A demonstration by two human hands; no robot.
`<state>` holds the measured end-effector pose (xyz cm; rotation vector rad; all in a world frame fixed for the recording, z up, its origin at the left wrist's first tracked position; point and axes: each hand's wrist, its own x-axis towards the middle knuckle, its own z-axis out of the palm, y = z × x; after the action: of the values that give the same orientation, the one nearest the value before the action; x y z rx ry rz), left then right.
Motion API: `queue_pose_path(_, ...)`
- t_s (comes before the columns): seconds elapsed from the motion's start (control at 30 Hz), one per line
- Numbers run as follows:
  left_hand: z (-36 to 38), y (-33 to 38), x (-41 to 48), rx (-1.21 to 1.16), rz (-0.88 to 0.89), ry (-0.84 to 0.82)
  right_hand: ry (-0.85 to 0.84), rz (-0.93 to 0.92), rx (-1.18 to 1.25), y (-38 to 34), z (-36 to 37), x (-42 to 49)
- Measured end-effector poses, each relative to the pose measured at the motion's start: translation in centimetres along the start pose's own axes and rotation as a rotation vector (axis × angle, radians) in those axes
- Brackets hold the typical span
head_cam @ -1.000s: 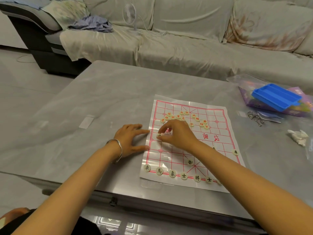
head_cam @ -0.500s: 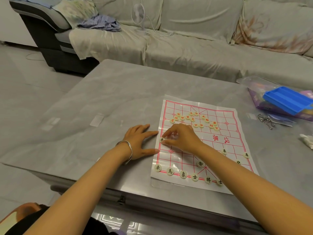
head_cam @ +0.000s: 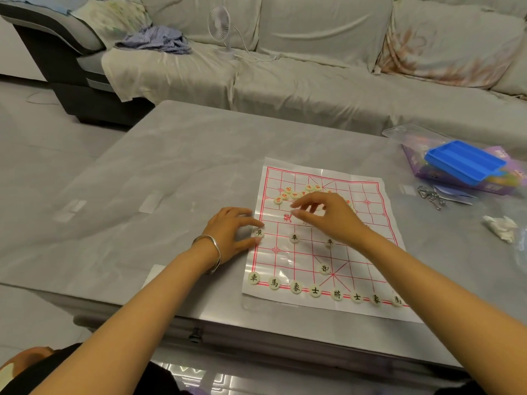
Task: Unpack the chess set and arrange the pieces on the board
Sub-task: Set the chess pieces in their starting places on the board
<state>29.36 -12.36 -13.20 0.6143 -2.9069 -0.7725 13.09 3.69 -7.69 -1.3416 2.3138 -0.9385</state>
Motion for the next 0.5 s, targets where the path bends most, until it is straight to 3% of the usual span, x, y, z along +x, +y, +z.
queue_pose_path(0.17, 0.6, 0.7, 0.2, -0.046, -0.041, 0.099, -0.082, 0.054, -0.042, 2.3, -2.5, -2.9)
queue_pose_path(0.37, 0.8, 1.0, 0.5, -0.050, -0.076, 0.129, -0.417, 0.088, -0.117, 3.3, -2.1, -5.5)
queue_pose_path(0.5, 0.9, 0.9, 0.4, -0.047, -0.086, 0.123, -0.427, 0.088, -0.137, 3.8, -1.8, -5.9)
